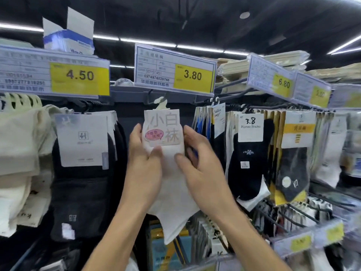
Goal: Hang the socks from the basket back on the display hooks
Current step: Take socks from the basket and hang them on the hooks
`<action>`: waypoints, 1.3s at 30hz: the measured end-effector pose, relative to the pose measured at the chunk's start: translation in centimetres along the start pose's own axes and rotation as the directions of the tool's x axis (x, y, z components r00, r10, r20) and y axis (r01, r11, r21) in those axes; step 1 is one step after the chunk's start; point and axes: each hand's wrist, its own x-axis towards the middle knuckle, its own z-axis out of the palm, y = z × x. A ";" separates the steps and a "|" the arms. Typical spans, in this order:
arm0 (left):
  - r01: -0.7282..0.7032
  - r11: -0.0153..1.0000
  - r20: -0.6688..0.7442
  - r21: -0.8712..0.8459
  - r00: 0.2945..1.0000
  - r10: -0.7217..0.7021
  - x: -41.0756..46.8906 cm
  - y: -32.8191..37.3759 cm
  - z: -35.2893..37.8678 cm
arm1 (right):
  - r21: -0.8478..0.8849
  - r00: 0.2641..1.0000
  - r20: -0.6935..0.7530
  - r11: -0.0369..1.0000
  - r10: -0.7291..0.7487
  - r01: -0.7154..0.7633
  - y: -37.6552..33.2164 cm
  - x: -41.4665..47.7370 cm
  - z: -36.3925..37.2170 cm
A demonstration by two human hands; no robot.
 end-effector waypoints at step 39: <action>-0.113 0.965 -0.127 0.235 0.981 0.145 -0.4 -0.1 12.1 | 0.128 0.974 0.192 0.981 0.120 -0.146 6.1 1.9 -11.7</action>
